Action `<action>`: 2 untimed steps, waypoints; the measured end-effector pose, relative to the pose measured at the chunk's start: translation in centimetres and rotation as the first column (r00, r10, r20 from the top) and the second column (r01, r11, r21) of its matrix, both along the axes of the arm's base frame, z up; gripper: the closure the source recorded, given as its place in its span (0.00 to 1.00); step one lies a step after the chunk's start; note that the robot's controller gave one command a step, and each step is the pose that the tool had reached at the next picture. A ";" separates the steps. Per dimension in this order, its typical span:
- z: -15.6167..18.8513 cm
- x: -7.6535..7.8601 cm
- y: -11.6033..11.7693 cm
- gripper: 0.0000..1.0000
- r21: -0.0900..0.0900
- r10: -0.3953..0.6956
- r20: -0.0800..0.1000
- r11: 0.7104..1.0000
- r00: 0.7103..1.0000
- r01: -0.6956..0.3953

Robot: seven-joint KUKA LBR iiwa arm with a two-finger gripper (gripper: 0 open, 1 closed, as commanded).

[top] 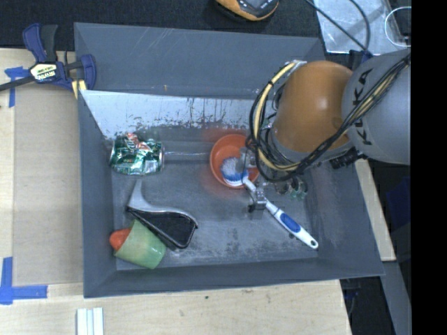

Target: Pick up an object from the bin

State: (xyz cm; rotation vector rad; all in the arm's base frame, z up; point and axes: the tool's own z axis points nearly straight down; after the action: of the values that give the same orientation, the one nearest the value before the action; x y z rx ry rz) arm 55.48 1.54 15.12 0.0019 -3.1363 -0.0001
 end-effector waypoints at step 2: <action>-8.3 3.4 -2.9 0.00 -0.002 -0.226 0.002 0.974 0.974 0.226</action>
Offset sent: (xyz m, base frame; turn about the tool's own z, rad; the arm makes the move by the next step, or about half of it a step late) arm 0.0341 -0.0275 -0.0812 0.2291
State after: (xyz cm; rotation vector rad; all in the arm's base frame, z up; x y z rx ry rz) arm 58.89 -1.31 6.84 -0.3550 -3.1176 0.0020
